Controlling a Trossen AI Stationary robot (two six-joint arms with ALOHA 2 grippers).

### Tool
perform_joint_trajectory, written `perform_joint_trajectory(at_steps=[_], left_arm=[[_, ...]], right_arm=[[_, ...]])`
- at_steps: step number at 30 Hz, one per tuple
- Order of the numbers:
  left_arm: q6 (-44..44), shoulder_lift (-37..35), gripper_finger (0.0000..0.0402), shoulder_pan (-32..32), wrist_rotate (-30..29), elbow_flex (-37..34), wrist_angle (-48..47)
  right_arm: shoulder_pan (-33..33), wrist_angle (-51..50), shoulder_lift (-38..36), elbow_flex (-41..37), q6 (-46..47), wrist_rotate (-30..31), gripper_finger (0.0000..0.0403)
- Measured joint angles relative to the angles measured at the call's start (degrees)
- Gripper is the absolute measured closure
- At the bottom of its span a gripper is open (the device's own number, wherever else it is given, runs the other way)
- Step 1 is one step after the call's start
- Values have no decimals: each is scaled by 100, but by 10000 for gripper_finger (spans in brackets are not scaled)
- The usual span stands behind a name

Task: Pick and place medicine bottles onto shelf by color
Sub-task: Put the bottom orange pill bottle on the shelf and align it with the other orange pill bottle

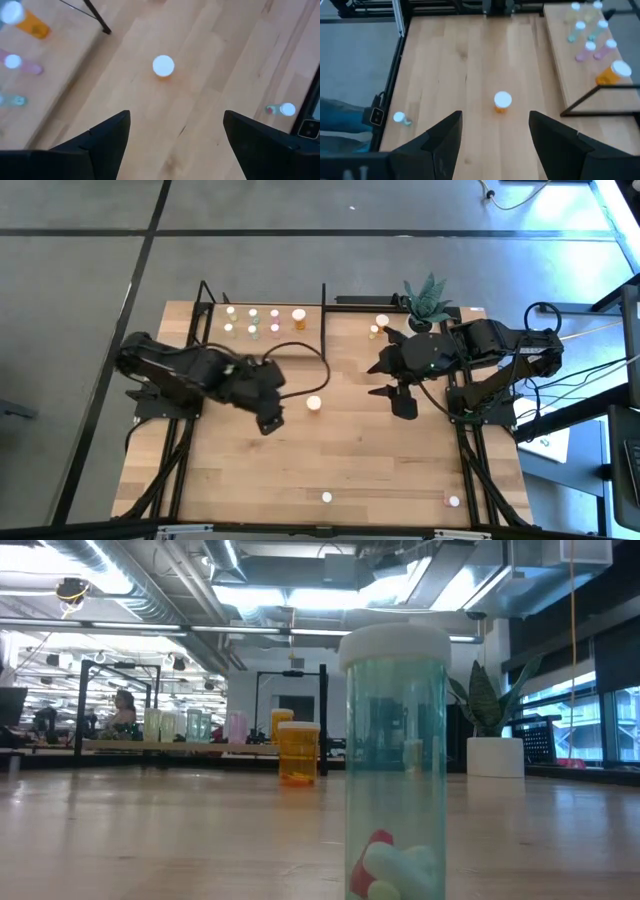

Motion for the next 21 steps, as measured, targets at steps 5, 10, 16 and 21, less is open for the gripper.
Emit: perform_joint_trajectory(at_steps=[5, 10, 16, 21], left_arm=[[-329, -263, 89, -339, -480, 0, -273], [-412, -326, 89, -481, -700, 0, -504], [-403, -330, 89, -501, -705, 0, -614], [184, -330, 89, -355, -690, -18, -488]], right_arm=[[-6, 350, 137, 7, -281, -47, 172], [-46, 347, 521, 4, -948, -63, 172], [-92, 344, 801, 4, -1169, -64, 172], [-160, 198, 785, 134, -1155, -57, 172]])
